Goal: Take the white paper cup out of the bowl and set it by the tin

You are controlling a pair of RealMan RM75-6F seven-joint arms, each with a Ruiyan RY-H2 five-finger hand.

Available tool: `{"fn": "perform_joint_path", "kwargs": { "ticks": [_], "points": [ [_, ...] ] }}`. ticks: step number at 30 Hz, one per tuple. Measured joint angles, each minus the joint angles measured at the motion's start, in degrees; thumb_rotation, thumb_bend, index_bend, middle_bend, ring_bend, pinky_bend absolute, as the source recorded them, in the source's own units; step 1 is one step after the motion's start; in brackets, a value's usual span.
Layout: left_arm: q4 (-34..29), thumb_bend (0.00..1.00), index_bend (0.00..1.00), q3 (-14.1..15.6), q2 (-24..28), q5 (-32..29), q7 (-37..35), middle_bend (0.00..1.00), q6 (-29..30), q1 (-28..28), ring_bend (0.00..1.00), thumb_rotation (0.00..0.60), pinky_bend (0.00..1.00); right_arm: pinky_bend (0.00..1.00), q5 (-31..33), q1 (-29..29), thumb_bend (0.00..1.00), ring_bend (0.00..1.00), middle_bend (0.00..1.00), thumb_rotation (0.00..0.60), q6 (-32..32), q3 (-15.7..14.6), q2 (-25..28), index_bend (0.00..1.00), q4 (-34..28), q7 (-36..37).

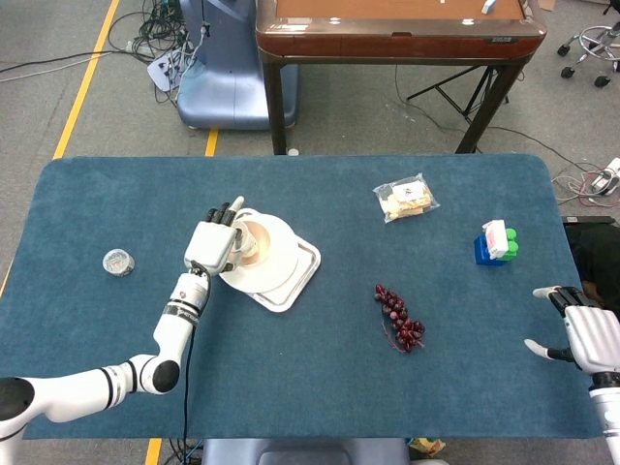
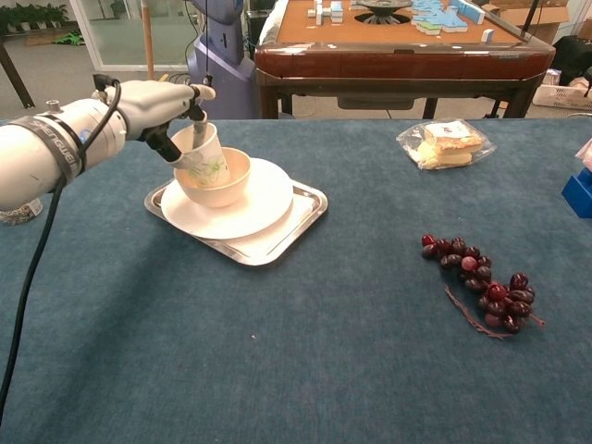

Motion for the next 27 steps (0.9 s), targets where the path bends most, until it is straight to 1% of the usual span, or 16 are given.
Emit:
{"fn": "perform_joint_path", "kwargs": {
  "ticks": [8,14,22,27],
  "points": [
    [-7.4,0.37,0.60,-0.8,4.3,-0.5,4.4,0.00,4.1,0.4,0.00,0.600,0.10,0.31,0.0,0.1,0.04,0.19,0.28,0.600,-0.2,-0.1,-0.2,0.29,0.0,-0.6],
    [-11.4,0.37,0.60,-1.0,7.9,-1.3,7.8,0.00,6.9,0.9,0.00,0.600,0.10,0.31,0.1,0.1,0.05,0.19,0.28,0.600,-0.2,-0.1,-0.2,0.29,-0.1,-0.9],
    [-13.5,0.37,0.60,0.2,12.6,-2.1,8.8,0.00,8.7,3.3,0.00,0.600,0.10,0.31,0.4,0.2,0.04,0.19,0.28,0.600,-0.4,-0.1,-0.3,0.29,-0.1,-1.2],
    [-13.5,0.37,0.60,1.8,14.9,-2.6,7.9,0.00,8.6,5.3,0.00,0.600,0.10,0.31,0.6,0.2,0.05,0.19,0.28,0.600,-0.4,-0.1,-0.4,0.29,-0.1,-1.6]
  ]
}}
